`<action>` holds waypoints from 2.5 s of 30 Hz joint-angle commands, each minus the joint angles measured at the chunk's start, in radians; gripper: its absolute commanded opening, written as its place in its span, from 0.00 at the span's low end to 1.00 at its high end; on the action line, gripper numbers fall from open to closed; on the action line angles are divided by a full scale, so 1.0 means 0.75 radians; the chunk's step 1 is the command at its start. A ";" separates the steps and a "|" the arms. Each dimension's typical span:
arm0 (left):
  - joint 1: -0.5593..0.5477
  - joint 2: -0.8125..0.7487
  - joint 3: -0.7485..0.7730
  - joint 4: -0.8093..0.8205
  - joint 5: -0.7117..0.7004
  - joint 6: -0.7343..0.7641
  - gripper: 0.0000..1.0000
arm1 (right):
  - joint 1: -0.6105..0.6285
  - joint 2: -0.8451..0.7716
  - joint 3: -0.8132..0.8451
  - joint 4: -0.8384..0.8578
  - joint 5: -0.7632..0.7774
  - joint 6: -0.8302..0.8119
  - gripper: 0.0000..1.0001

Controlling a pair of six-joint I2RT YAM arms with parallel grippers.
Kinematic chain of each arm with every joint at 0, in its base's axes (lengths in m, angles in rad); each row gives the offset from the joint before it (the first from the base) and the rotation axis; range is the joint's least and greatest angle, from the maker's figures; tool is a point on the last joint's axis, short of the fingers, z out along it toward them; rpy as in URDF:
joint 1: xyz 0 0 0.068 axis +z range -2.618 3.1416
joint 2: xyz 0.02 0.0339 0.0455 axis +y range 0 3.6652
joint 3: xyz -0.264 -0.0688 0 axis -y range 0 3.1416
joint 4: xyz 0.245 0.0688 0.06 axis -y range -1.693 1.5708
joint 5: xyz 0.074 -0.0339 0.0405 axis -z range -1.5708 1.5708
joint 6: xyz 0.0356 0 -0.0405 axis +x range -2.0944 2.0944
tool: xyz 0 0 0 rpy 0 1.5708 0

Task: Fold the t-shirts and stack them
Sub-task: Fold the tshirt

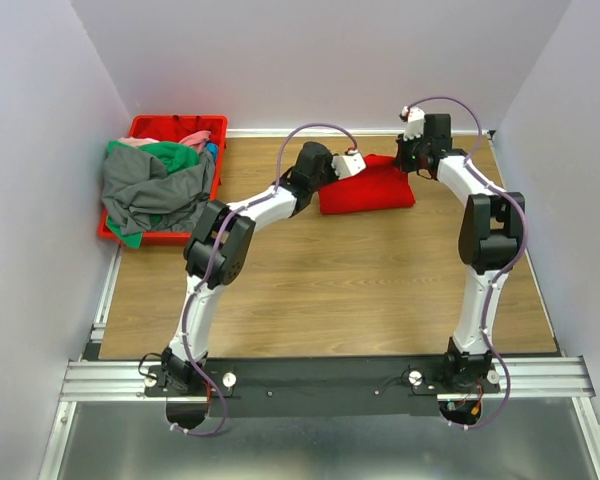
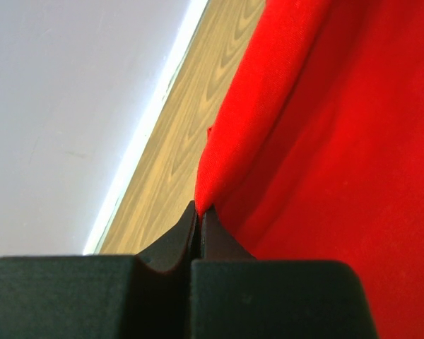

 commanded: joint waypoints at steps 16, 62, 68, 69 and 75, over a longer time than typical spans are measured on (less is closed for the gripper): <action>-0.123 -0.624 -0.730 0.093 0.301 -0.059 0.00 | -0.001 -0.764 -0.731 -0.076 -0.272 -0.302 0.00; -0.088 -0.383 -0.332 0.148 0.289 -0.032 0.00 | -0.085 -0.828 -0.760 -0.126 -0.020 -0.317 0.00; -0.082 -0.266 -0.230 0.246 0.267 -0.048 0.00 | -0.115 -0.750 -0.701 -0.074 0.000 -0.241 0.00; -0.080 -0.260 -0.222 0.264 0.262 -0.051 0.00 | -0.119 -0.748 -0.697 -0.068 -0.002 -0.237 0.01; -0.064 -0.211 -0.154 0.305 0.275 -0.042 0.00 | -0.128 -0.755 -0.699 -0.050 0.009 -0.219 0.00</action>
